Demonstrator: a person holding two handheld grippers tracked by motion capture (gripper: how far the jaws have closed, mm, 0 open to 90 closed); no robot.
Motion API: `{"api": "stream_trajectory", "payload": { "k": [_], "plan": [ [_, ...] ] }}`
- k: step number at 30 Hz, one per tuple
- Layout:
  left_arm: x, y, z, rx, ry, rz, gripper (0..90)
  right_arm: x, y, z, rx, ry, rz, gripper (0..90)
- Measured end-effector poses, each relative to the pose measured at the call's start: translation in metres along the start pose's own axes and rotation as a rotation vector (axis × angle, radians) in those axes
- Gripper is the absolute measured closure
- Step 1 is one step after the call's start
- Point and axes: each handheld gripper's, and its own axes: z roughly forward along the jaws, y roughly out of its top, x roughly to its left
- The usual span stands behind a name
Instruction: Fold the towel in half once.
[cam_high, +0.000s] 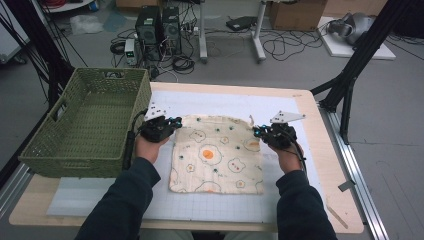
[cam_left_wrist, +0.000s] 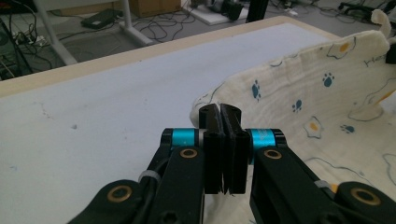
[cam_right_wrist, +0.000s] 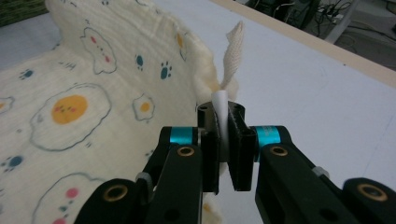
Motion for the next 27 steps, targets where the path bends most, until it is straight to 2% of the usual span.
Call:
{"api": "stream_trajectory", "payload": {
  "k": [5,14,19,27],
  "plan": [
    [-0.006,-0.012,-0.015,-0.021,-0.027,-0.005,87.5,0.013,-0.005,-0.013,-0.020,0.014,-0.030,85.0],
    [-0.019,-0.032,-0.033,-0.024,-0.079,-0.006,87.6,0.027,-0.021,-0.027,-0.020,0.033,-0.034,85.0],
    [-0.028,-0.041,-0.042,-0.012,-0.106,0.032,87.6,0.036,-0.030,-0.035,-0.015,0.037,-0.049,85.0],
    [-0.037,-0.053,-0.052,0.002,-0.137,0.044,87.6,0.044,-0.050,-0.045,0.000,0.053,-0.035,85.0]
  ]
}}
